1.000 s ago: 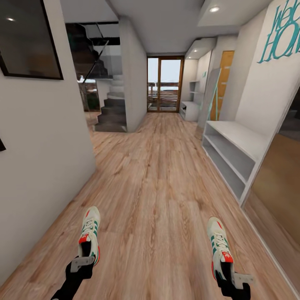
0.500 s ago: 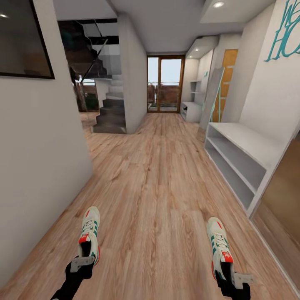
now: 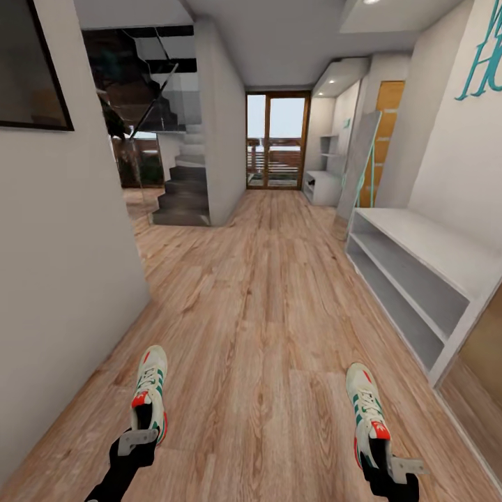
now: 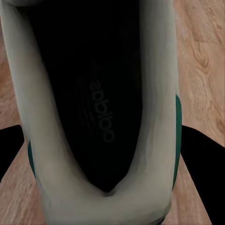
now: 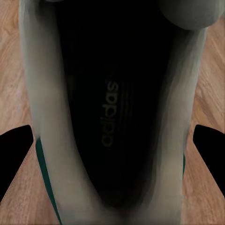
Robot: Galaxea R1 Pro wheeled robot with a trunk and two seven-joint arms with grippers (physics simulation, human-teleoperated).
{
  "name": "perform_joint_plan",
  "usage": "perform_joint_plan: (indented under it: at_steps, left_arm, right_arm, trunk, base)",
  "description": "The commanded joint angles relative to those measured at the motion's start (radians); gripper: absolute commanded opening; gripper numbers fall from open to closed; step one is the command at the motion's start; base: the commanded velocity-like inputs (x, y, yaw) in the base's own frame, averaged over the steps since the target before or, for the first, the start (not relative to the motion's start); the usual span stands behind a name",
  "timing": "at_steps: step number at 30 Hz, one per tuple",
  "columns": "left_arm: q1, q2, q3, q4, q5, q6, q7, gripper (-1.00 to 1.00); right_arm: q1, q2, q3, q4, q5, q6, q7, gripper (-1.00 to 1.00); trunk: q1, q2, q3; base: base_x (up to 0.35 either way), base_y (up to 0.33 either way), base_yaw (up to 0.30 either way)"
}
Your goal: Pick up the two gym shoes and the two sandals from the corridor floor and place them onto the hallstand (shoe rack) in the corridor, making sure they are on the rack and not on the floor. Arrange them so the two gym shoes are next to each other and the two sandals are next to each other.
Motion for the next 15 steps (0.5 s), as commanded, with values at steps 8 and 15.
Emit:
perform_joint_plan:
  at_steps: [8, 15]
  left_arm:
    - [-0.001, -0.001, 0.006, 0.001, 0.002, -0.002, -0.01, -1.0]
    - [-0.001, -0.001, 0.006, 0.001, 0.002, -0.002, -0.01, -1.0]
  right_arm:
    - [-0.001, 0.0, -0.002, 0.001, -0.009, -0.003, 0.008, -1.0]
    - [-0.001, 0.0, -0.002, 0.001, -0.009, -0.003, 0.008, -1.0]
  trunk:
    - [0.0, 0.0, -0.001]
    - [0.0, 0.0, -0.001]
  base:
    - [0.339, 0.0, 0.0]
    - [0.339, 0.0, 0.0]
